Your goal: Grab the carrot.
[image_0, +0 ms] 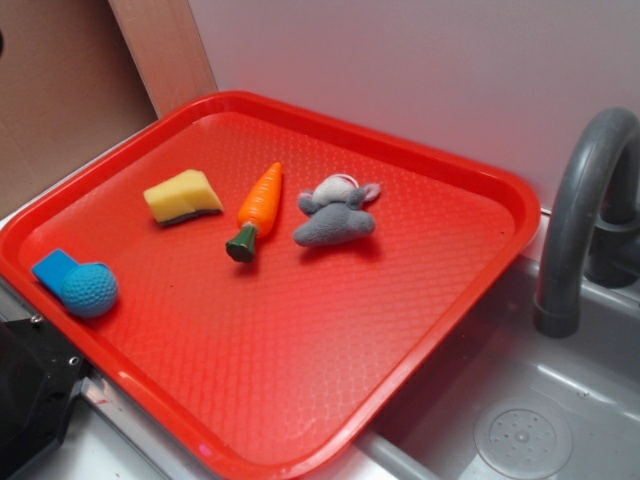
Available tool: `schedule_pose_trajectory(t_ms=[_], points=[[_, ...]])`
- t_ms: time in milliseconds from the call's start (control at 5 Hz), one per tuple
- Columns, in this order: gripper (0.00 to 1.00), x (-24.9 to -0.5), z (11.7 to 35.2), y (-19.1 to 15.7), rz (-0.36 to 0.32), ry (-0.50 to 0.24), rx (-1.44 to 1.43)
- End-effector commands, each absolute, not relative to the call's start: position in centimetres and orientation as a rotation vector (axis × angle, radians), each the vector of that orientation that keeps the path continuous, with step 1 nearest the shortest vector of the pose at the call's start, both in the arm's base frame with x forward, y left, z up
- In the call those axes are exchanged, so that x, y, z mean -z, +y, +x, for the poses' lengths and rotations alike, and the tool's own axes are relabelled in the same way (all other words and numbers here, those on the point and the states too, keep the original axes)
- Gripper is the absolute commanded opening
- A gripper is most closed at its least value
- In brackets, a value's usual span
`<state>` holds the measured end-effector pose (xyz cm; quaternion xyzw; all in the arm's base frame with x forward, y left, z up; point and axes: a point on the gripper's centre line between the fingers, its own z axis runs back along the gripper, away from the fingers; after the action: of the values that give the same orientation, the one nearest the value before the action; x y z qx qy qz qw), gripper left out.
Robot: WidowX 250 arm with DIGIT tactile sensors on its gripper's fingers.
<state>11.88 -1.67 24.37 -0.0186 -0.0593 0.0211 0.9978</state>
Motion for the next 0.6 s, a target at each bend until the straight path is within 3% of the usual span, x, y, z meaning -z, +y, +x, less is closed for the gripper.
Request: schedule_pose_trajectory(t_ms=[0,400], points=[[1.0,-24.4,11.9,-1.7,-0.037,-0.119,-0.042],[1.0,-23.6,13.3,-2.0,-0.028,-0.092,-0.125]])
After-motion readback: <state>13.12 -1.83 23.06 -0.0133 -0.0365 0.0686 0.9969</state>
